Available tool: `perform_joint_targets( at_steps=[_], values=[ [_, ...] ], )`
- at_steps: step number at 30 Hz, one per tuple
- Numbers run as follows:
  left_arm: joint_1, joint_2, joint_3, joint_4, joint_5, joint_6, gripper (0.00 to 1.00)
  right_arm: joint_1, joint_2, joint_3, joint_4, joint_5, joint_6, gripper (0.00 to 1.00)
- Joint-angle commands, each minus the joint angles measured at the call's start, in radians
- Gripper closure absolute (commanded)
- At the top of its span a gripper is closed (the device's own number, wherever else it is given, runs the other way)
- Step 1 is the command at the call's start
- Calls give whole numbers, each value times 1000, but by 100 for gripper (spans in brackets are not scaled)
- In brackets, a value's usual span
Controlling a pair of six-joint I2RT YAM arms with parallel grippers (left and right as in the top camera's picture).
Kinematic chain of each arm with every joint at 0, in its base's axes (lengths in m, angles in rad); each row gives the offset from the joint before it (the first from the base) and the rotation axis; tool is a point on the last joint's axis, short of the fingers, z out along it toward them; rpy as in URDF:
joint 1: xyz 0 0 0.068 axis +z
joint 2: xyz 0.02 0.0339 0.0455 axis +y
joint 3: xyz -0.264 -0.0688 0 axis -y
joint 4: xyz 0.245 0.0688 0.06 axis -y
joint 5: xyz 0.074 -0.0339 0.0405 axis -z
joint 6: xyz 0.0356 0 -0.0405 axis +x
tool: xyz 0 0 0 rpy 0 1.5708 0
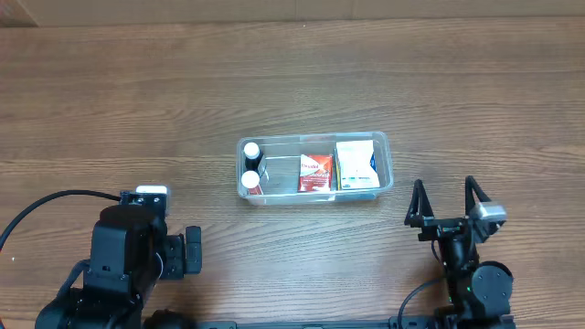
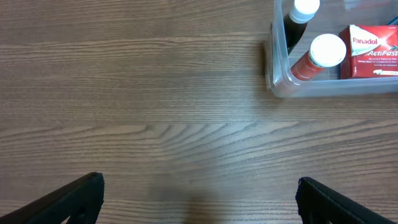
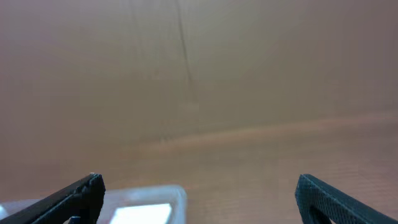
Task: Pack container
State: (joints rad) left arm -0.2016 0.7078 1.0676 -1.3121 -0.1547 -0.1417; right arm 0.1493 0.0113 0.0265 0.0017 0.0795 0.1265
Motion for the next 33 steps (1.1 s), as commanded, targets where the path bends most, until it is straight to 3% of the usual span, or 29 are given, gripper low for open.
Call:
perform_joint_targets(
  at_steps=[1, 23, 25, 29, 30, 33],
  values=[
    [-3, 0, -1, 3, -10, 0, 0, -10, -8, -18, -77, 14, -23, 0],
    [29, -54, -3, 11, -10, 0, 0, -10, -8, -18, -76, 13, -23, 0],
    [63, -143, -47, 85, 2, 0, 0, -10, -8, -18, -76, 13, -23, 0],
    [148, -427, -407, 384, 66, 0, 0, -10, -8, -18, -76, 13, -23, 0],
    [159, -515, -558, 525, 104, 0, 0, -10, -8, -18, -76, 13, -23, 0],
    [160, -626, -760, 772, 161, 0, 0, -10, -8, -18, -76, 13, -23, 0]
  ],
)
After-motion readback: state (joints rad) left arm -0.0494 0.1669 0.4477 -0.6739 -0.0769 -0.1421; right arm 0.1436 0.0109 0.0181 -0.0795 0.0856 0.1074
